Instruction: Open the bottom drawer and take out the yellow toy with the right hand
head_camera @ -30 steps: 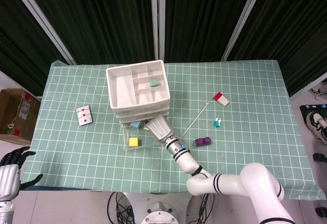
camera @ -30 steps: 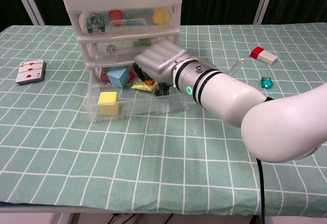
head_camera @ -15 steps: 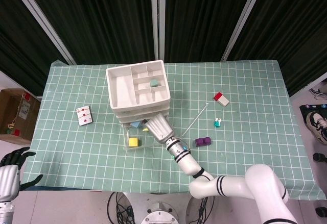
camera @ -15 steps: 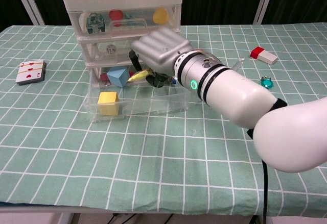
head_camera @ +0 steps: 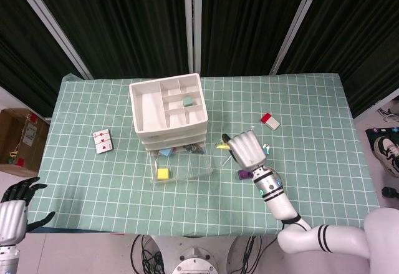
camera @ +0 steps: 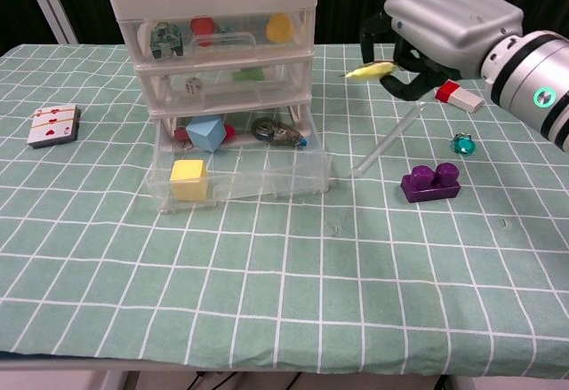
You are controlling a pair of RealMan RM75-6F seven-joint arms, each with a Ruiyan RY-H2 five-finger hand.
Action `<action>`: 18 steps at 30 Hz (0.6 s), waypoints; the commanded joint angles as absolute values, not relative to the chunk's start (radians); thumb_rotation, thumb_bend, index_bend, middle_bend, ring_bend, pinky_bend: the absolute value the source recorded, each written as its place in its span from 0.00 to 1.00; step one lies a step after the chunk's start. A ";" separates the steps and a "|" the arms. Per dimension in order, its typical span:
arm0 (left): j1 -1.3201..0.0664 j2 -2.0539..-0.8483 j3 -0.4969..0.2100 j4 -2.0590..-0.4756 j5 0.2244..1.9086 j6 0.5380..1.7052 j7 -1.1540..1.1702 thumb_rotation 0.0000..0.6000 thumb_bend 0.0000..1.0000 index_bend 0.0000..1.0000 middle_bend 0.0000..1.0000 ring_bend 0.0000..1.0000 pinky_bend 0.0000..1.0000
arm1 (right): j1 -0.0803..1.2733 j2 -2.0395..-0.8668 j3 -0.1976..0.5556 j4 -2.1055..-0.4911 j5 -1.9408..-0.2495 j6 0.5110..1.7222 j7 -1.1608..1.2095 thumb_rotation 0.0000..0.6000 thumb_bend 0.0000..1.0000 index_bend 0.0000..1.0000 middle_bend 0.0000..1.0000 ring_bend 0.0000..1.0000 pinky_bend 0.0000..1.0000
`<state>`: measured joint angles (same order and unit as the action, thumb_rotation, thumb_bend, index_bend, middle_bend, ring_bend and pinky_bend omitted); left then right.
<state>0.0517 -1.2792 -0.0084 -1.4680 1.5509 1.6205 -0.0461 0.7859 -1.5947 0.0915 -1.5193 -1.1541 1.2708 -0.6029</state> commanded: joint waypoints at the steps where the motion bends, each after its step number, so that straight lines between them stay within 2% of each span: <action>1: 0.053 -1.274 -0.005 -1.489 1.558 1.625 -0.026 1.00 0.05 0.32 0.19 0.17 0.19 | 0.766 -1.603 0.083 -1.442 -1.129 1.213 -0.564 1.00 0.37 0.48 0.92 1.00 1.00; 3: 0.053 -1.272 -0.003 -1.502 1.561 1.625 -0.014 1.00 0.05 0.32 0.19 0.17 0.19 | 0.769 -1.625 0.086 -1.396 -1.117 1.175 -0.558 1.00 0.37 0.43 0.92 1.00 1.00; 5: 0.054 -1.269 -0.001 -1.512 1.562 1.626 -0.005 1.00 0.05 0.32 0.19 0.17 0.19 | 0.773 -1.647 0.088 -1.362 -1.107 1.144 -0.556 1.00 0.37 0.34 0.92 1.00 1.00; 6: 0.055 -1.267 -0.001 -1.517 1.563 1.628 0.001 1.00 0.05 0.32 0.19 0.17 0.19 | 0.776 -1.658 0.089 -1.346 -1.101 1.126 -0.560 1.00 0.37 0.27 0.92 0.99 1.00; 8: 0.057 -1.265 -0.001 -1.523 1.561 1.631 0.005 1.00 0.05 0.32 0.19 0.17 0.19 | 0.776 -1.672 0.089 -1.328 -1.101 1.114 -0.569 1.00 0.29 0.10 0.91 0.98 1.00; 10: 0.059 -1.263 -0.002 -1.527 1.559 1.632 0.008 1.00 0.05 0.32 0.19 0.17 0.19 | 0.771 -1.676 0.091 -1.324 -1.105 1.116 -0.576 1.00 0.16 0.01 0.88 0.96 1.00; 12: 0.058 -1.262 -0.002 -1.529 1.559 1.630 0.009 1.00 0.05 0.32 0.19 0.17 0.19 | 0.758 -1.665 0.095 -1.340 -1.117 1.132 -0.566 1.00 0.10 0.00 0.85 0.94 1.00; 14: 0.056 -1.262 -0.002 -1.529 1.560 1.627 0.010 1.00 0.05 0.32 0.19 0.17 0.19 | 0.741 -1.641 0.097 -1.373 -1.132 1.153 -0.551 1.00 0.06 0.00 0.79 0.88 0.97; 18: 0.050 -1.263 -0.006 -1.528 1.561 1.622 0.009 1.00 0.05 0.32 0.19 0.17 0.19 | 0.674 -1.543 0.088 -1.500 -1.193 1.242 -0.490 1.00 0.05 0.00 0.52 0.61 0.74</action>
